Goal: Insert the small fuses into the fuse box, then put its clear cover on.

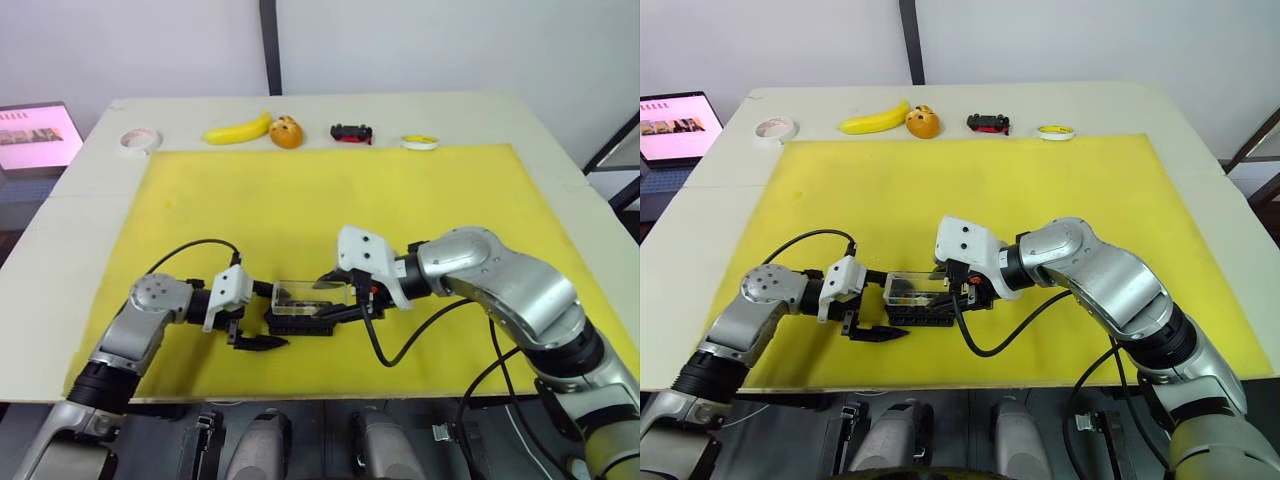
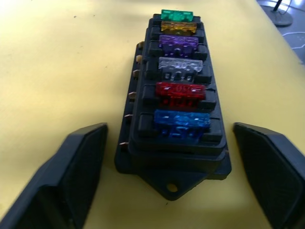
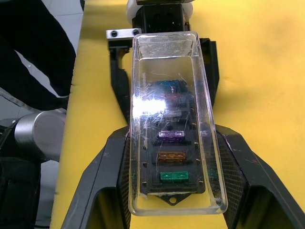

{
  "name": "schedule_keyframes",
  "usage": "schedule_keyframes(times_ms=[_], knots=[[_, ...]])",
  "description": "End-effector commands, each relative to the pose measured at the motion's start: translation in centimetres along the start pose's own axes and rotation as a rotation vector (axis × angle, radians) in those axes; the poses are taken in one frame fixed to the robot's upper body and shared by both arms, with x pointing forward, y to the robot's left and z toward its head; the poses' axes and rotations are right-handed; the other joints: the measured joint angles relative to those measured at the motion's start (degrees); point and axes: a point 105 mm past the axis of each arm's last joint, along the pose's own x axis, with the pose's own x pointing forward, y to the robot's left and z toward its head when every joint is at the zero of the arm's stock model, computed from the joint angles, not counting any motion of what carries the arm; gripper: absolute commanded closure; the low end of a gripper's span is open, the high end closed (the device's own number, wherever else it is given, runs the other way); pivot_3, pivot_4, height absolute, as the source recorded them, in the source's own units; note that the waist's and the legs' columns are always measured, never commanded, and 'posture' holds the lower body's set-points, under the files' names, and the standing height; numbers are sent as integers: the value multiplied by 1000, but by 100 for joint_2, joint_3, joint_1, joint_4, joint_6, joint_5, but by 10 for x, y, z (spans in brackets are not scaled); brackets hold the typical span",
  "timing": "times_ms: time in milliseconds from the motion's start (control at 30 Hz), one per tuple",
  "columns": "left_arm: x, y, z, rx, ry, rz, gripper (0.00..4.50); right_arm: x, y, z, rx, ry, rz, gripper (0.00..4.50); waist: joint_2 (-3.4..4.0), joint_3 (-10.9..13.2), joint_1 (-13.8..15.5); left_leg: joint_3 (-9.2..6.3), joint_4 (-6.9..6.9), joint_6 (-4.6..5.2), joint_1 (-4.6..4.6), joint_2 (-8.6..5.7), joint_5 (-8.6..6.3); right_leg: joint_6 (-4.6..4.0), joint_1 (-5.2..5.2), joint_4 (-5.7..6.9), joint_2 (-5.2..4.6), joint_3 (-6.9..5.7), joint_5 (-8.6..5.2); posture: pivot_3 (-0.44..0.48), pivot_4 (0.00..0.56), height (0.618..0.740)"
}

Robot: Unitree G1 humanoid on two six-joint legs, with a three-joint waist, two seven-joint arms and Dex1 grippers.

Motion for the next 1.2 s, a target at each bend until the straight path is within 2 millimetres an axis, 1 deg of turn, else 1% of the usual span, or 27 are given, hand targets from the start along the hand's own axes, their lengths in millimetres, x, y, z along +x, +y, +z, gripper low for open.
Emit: schedule_keyframes(times_ms=[33,167,400,600,633,700,767,800,967,1200], knots=[[-11,2,-1,-9,13,16,56,0,2,7,-61,-16,-10,2779,0,0,-14,0,0,0,0,1,0,0,0,0,1,0,0,0,150,740],[-15,2,-6,-18,30,23,56,6,0,2,-73,5,-19,2779,0,0,-17,0,-1,0,1,5,0,0,-1,0,4,0,0,0,150,740],[-21,4,-9,-13,45,37,56,5,0,1,-83,6,-17,2779,0,0,-18,0,-1,0,1,5,0,0,0,0,4,0,0,0,150,740],[-18,1,-9,-6,36,16,56,7,0,1,-84,8,-17,2779,0,0,-15,0,-1,0,1,6,0,0,0,0,4,0,0,0,150,740],[-18,0,-9,-7,34,12,288,7,0,1,-84,8,-16,2779,0,0,-16,0,-1,0,2,6,0,0,0,0,4,0,0,0,150,740],[-17,-1,-9,-8,32,8,889,9,1,1,-82,12,-14,2779,0,0,-15,0,-1,0,2,6,0,0,-1,0,4,0,0,0,150,740],[-17,-2,-9,-9,31,6,1919,12,2,-2,-79,23,-16,2779,0,0,-17,0,-1,0,2,6,0,0,0,0,4,0,0,0,150,740],[-17,-2,-9,-9,31,6,1989,13,2,-2,-79,26,-17,2779,0,0,-16,1,-1,0,1,6,0,0,0,0,4,0,0,0,150,740],[-17,-2,-10,-10,37,4,1989,18,0,-6,-97,46,-36,2779,0,0,-18,0,-1,1,1,6,0,0,-1,0,4,0,0,0,150,740],[-17,-1,-11,-7,42,-2,1989,25,-6,-6,-107,49,-54,2779,0,0,-21,1,-1,1,2,6,0,0,-1,0,4,0,0,0,150,740]])
